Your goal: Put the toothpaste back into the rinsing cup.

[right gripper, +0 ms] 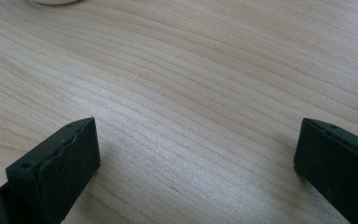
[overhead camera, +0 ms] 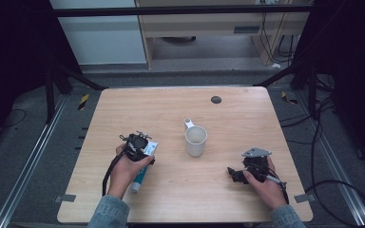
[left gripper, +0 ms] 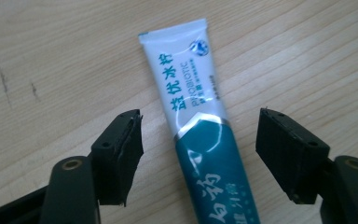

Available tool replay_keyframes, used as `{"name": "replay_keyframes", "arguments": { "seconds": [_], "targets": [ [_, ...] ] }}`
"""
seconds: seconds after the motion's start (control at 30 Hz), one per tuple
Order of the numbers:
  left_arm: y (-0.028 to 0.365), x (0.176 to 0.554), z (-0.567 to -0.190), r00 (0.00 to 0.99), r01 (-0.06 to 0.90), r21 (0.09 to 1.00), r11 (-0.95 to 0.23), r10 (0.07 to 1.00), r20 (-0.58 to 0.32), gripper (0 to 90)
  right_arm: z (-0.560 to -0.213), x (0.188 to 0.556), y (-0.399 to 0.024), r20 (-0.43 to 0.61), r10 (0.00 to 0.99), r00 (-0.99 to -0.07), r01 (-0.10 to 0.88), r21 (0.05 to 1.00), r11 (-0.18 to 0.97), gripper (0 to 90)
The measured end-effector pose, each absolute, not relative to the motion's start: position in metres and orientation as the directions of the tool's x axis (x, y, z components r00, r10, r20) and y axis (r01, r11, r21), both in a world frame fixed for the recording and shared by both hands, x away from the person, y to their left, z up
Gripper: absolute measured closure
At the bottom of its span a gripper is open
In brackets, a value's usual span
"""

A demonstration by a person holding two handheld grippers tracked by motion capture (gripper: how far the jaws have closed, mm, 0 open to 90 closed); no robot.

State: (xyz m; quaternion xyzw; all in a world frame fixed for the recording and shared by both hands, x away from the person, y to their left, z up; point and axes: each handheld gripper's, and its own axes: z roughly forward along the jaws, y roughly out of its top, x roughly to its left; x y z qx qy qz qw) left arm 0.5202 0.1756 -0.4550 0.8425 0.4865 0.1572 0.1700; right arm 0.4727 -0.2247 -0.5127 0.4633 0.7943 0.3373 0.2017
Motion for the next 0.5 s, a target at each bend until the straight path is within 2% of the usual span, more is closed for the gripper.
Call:
{"name": "replay_keyframes", "arguments": {
  "seconds": [0.2, 0.5],
  "targets": [
    [0.182, 0.527, -0.464, 0.450, 0.793, 0.439, -0.423, 0.892, 0.047, 39.5, -0.513, 0.473, -0.225, -0.008, 0.872, -0.490, 0.600, 0.723, 0.344, 0.4],
    [0.178, 0.531, -0.470, 0.456, 0.800, 0.421, -0.427, 0.889, 0.035, 47.3, -0.513, 0.473, -0.225, -0.008, 0.872, -0.489, 0.600, 0.723, 0.343, 0.4]
  ]
}}
